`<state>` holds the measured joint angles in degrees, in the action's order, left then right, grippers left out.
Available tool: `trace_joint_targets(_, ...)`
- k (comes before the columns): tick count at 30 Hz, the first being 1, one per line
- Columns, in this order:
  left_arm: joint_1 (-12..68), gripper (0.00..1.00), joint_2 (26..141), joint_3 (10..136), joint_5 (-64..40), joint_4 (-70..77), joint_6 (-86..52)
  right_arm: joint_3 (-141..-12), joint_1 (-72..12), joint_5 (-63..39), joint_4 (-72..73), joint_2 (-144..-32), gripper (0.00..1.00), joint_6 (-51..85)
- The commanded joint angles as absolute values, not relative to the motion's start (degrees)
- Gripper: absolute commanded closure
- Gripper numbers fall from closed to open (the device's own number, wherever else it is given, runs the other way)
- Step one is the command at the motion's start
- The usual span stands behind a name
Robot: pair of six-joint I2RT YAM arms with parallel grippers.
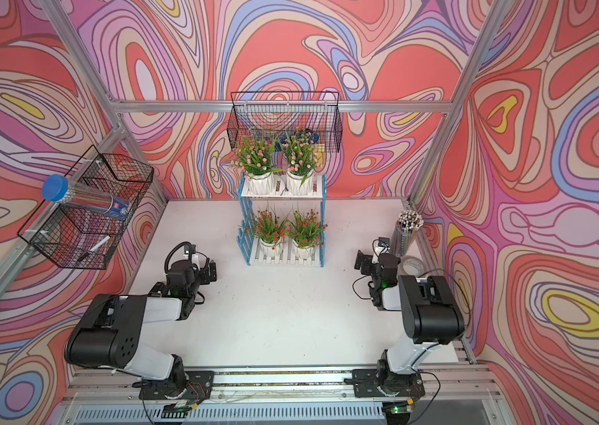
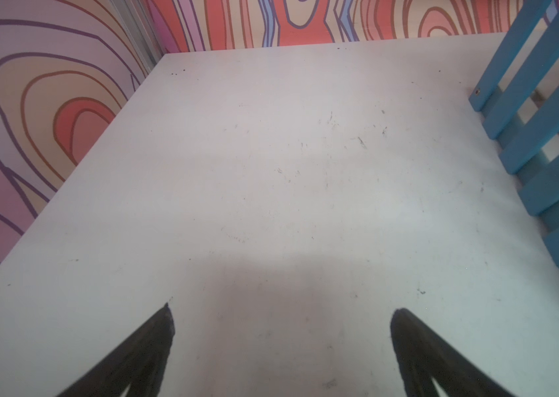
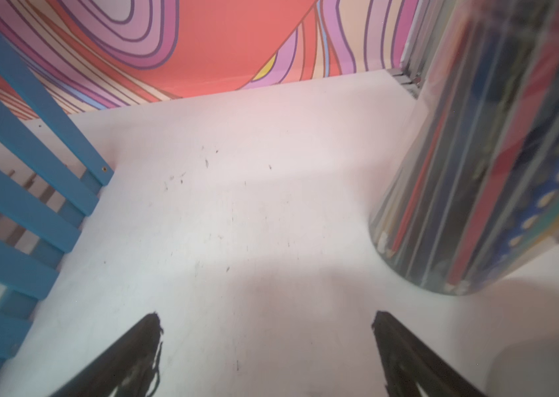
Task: Place the baby's breath potted plants on the rack by color
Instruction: Reset both arms
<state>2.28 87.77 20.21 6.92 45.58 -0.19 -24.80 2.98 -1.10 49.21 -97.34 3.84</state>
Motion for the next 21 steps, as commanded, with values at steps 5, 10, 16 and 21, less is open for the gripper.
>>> trace_joint_targets(5,1.9,0.00,88.6,21.0,3.9,52.7,0.3,-26.9,2.6,-3.6,53.5,-97.1,0.02,2.2)
trace_joint_targets(10,1.9,0.00,88.4,21.4,4.1,51.5,0.2,-27.0,2.4,-3.4,53.4,-97.2,0.02,2.0)
trace_joint_targets(16,1.9,0.00,88.2,21.6,4.0,50.9,0.3,-27.7,1.8,-2.8,52.5,-97.6,0.02,1.6)
trace_joint_targets(21,1.9,0.00,88.3,21.5,4.0,51.0,0.2,-27.2,1.8,-2.8,53.3,-97.3,0.02,1.6)
